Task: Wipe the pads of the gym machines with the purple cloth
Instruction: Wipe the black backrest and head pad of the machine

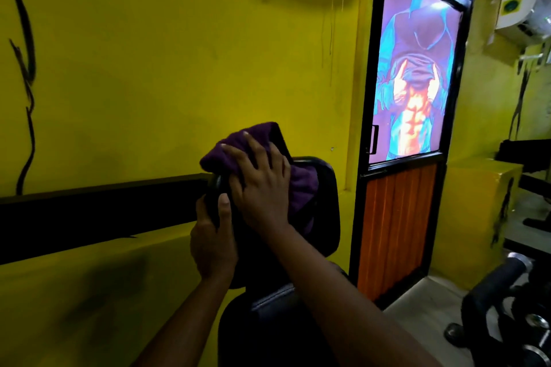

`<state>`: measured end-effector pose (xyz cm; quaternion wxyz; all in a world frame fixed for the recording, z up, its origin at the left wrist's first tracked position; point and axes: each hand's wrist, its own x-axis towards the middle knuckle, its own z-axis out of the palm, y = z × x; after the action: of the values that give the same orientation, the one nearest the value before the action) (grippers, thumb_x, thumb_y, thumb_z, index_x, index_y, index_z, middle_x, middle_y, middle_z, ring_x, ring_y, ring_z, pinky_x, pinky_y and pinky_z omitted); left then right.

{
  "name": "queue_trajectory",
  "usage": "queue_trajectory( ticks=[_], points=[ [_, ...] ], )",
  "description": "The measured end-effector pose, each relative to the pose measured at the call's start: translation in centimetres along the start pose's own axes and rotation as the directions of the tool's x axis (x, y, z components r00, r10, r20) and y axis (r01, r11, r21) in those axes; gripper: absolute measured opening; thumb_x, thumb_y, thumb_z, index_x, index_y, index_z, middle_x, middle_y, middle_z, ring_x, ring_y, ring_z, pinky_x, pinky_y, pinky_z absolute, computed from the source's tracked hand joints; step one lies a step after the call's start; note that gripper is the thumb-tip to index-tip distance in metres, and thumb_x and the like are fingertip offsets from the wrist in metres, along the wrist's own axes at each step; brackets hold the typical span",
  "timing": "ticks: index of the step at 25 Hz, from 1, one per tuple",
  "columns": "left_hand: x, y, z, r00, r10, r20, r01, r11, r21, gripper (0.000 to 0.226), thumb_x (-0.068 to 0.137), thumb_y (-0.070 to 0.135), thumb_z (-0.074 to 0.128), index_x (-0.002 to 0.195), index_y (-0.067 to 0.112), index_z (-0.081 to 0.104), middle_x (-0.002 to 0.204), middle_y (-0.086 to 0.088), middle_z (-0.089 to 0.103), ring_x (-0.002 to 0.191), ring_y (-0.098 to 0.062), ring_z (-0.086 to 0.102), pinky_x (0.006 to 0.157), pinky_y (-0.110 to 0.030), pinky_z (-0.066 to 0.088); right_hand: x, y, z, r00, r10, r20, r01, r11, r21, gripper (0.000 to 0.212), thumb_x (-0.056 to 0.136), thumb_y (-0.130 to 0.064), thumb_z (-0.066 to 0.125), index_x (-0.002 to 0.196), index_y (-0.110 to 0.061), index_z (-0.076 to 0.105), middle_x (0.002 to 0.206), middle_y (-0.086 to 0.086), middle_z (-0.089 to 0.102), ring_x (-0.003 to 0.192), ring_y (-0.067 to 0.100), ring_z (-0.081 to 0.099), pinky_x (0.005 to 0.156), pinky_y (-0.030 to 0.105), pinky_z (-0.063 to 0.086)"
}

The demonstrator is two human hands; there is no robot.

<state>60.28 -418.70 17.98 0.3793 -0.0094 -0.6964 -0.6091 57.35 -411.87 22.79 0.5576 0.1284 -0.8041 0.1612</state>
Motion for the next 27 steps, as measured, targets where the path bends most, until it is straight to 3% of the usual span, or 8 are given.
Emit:
queue_trajectory(
  ticks=[3,7,11,13,16,18,22,27],
  points=[
    [0.1,-0.2,0.1,0.999,-0.030,0.027,0.030,0.999,0.012,0.119,0.053,0.093,0.005,0.135,0.015,0.043,0.071,-0.009,0.058,0.059,-0.026,0.049,0.050,-0.029,0.030,3.2,2.8,-1.5,0.981,-0.111,0.157,0.126,0.988,-0.089,0.042,0.083,-0.043,0.039,0.113,-0.023,0.060,0.116,0.003,0.063,0.110,0.030,0.051,0.089,0.042,0.036],
    [0.0,-0.1,0.2,1.000,-0.014,-0.006,0.015,0.999,0.032,0.101,0.061,0.078,0.015,0.133,0.013,0.044,0.099,-0.021,0.065,0.085,-0.037,0.061,0.062,-0.033,0.038,5.0,4.1,-2.2,0.929,0.165,0.330,-0.090,0.969,-0.228,0.044,0.089,-0.047,0.034,0.114,-0.022,0.060,0.114,0.010,0.062,0.106,0.032,0.051,0.085,0.039,0.033],
    [0.0,-0.1,0.3,1.000,-0.019,0.001,0.019,0.999,0.033,0.079,0.075,0.065,0.026,0.133,0.014,0.046,0.111,-0.020,0.064,0.097,-0.039,0.060,0.067,-0.031,0.034,2.6,0.1,-1.2,0.967,-0.165,0.192,0.172,0.985,-0.017,0.053,0.079,-0.047,0.030,0.111,-0.020,0.062,0.109,0.005,0.065,0.093,0.032,0.056,0.078,0.039,0.038],
    [0.0,-0.4,0.2,1.000,0.013,-0.008,-0.012,0.999,0.043,0.089,0.070,0.073,0.021,0.131,0.013,0.046,0.107,-0.018,0.065,0.094,-0.038,0.060,0.066,-0.031,0.035,3.2,1.8,-1.8,0.943,-0.220,0.250,0.223,0.975,0.015,0.053,0.079,-0.049,0.031,0.112,-0.021,0.061,0.107,0.005,0.065,0.089,0.031,0.058,0.075,0.038,0.039],
    [0.1,-0.7,0.3,1.000,0.024,-0.010,-0.023,0.999,0.039,0.101,0.061,0.078,0.015,0.129,0.011,0.047,0.099,-0.017,0.065,0.088,-0.036,0.061,0.063,-0.030,0.034,4.8,7.2,-2.7,0.949,-0.044,0.312,0.086,0.989,-0.120,0.059,0.079,-0.058,0.021,0.105,-0.023,0.061,0.106,0.005,0.065,0.095,0.029,0.059,0.077,0.037,0.039],
    [0.1,-0.4,0.2,0.999,0.039,0.003,-0.039,0.999,0.010,0.108,0.058,0.086,0.016,0.128,0.011,0.048,0.091,-0.011,0.063,0.081,-0.032,0.059,0.057,-0.028,0.034,5.3,10.8,-3.3,0.923,0.131,0.361,-0.082,0.985,-0.149,0.048,0.086,-0.055,0.030,0.105,-0.024,0.062,0.110,0.005,0.065,0.103,0.029,0.058,0.079,0.035,0.039],
    [0.2,-0.6,0.4,0.999,0.032,0.003,-0.032,0.999,0.010,0.110,0.056,0.090,0.016,0.127,0.012,0.048,0.083,-0.004,0.057,0.076,-0.029,0.058,0.052,-0.025,0.033,4.1,14.8,-4.2,0.809,0.473,0.349,-0.538,0.835,0.116,0.033,0.096,-0.038,0.042,0.119,-0.021,0.059,0.119,0.014,0.062,0.110,0.034,0.054,0.081,0.035,0.037],
    [0.0,-0.8,0.6,0.999,0.022,-0.023,-0.021,0.999,0.026,0.097,0.063,0.079,0.019,0.127,0.012,0.049,0.094,-0.015,0.065,0.085,-0.034,0.061,0.063,-0.029,0.037,-2.5,13.8,-4.0,0.674,0.703,0.226,-0.735,0.611,0.294,0.042,0.098,-0.042,0.035,0.133,-0.021,0.044,0.122,0.021,0.057,0.115,0.040,0.050,0.090,0.039,0.037]
  ],
)
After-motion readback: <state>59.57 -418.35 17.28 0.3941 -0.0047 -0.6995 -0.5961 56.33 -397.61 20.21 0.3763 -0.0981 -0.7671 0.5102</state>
